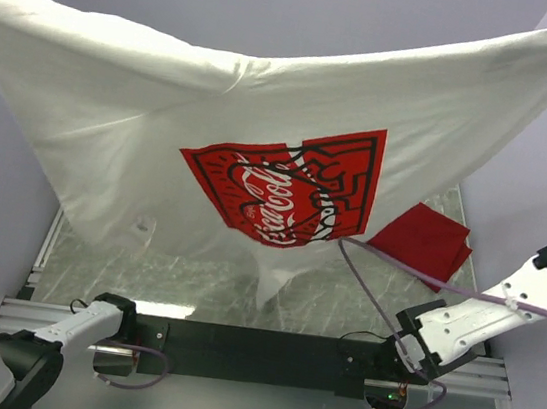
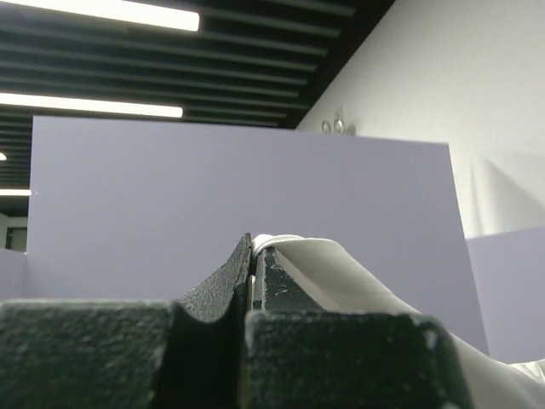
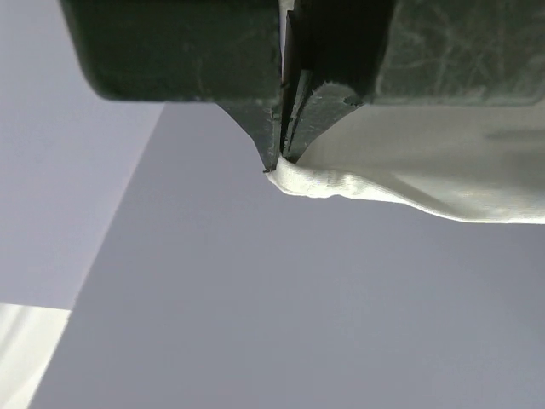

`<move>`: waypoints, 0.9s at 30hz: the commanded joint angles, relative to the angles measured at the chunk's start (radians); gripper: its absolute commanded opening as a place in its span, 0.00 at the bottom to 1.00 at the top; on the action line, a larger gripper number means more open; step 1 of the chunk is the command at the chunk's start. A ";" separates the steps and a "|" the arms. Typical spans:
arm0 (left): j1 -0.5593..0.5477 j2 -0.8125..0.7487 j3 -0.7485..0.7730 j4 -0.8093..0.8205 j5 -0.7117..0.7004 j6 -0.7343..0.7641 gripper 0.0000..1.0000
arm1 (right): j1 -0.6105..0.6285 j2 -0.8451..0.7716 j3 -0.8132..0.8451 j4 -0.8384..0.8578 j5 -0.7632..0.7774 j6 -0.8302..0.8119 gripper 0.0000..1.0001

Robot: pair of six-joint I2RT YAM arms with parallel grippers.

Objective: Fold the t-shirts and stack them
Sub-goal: Flatten the tshirt out

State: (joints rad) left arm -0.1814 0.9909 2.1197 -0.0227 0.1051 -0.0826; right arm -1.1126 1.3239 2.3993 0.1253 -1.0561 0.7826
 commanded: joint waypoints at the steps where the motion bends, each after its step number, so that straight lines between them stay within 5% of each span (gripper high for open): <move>1: -0.061 0.038 0.051 0.026 -0.101 0.049 0.01 | -0.039 0.078 0.043 0.250 -0.062 0.343 0.00; 11: -0.151 0.184 0.005 0.000 -0.176 0.153 0.01 | 0.045 -0.118 -0.294 0.211 -0.050 0.108 0.00; 14: -0.148 0.225 -0.096 0.004 -0.193 0.158 0.01 | 0.214 -0.175 -0.409 -0.068 -0.023 -0.225 0.00; 15: -0.145 0.232 -0.165 0.012 -0.193 0.156 0.01 | 0.282 -0.189 -0.469 -0.271 0.005 -0.457 0.00; 18: -0.103 0.244 -0.345 0.068 -0.147 0.109 0.01 | 0.468 -0.241 -0.689 -0.412 0.137 -0.713 0.00; 24: -0.004 0.388 -0.660 0.210 -0.042 -0.028 0.01 | 0.641 -0.172 -1.059 -0.327 0.300 -0.857 0.00; 27: 0.002 0.556 -0.661 0.256 -0.033 -0.042 0.01 | 0.712 0.008 -1.147 -0.230 0.389 -0.873 0.00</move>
State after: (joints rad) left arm -0.1890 1.4506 1.4475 0.0826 0.0338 -0.0715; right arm -0.4652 1.1900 1.3304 -0.1577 -0.8108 0.0261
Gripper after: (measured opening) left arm 0.029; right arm 0.006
